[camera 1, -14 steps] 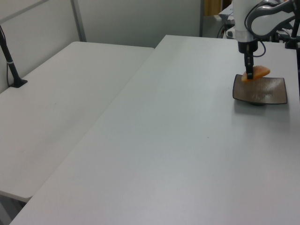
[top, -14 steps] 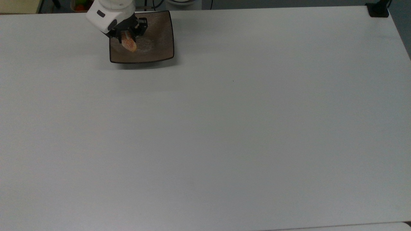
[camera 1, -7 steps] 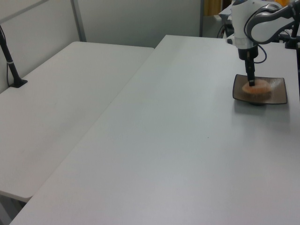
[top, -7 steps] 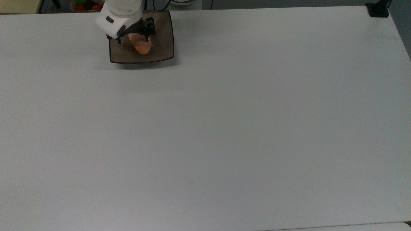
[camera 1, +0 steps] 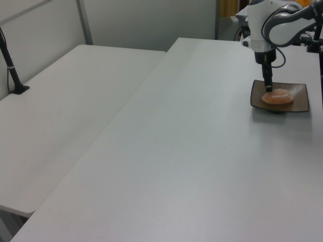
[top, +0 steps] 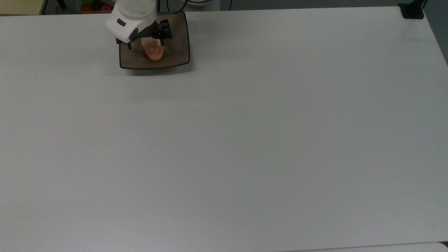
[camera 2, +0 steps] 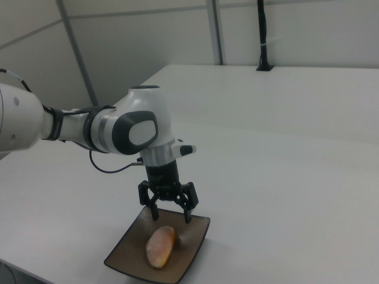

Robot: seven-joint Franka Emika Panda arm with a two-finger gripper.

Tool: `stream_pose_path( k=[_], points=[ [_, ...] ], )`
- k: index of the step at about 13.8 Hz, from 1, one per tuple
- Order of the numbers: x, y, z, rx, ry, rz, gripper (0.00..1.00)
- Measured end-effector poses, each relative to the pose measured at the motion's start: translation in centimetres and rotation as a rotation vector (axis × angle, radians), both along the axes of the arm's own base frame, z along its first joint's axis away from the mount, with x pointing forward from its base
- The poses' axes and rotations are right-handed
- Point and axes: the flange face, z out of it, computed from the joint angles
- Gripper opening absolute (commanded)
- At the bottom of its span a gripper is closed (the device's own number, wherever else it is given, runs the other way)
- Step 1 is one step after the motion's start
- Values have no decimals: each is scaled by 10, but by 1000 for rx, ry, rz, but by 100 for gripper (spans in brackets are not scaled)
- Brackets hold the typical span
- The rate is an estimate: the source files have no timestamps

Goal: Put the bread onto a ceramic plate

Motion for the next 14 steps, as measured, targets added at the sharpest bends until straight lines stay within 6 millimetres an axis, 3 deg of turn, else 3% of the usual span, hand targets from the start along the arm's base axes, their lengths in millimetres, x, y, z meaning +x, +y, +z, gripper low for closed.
stream_pose_path(
  k=[2, 4, 10, 12, 14],
  points=[
    [7, 1, 12, 13, -32, -22, 100],
    [16, 4, 37, 71, -59, -68, 100],
    [36, 11, 165, 202, -179, -179, 100],
    [39, 14, 184, 201, -214, -198, 100],
    [42, 32, 194, 187, -233, -179, 100]
  ],
)
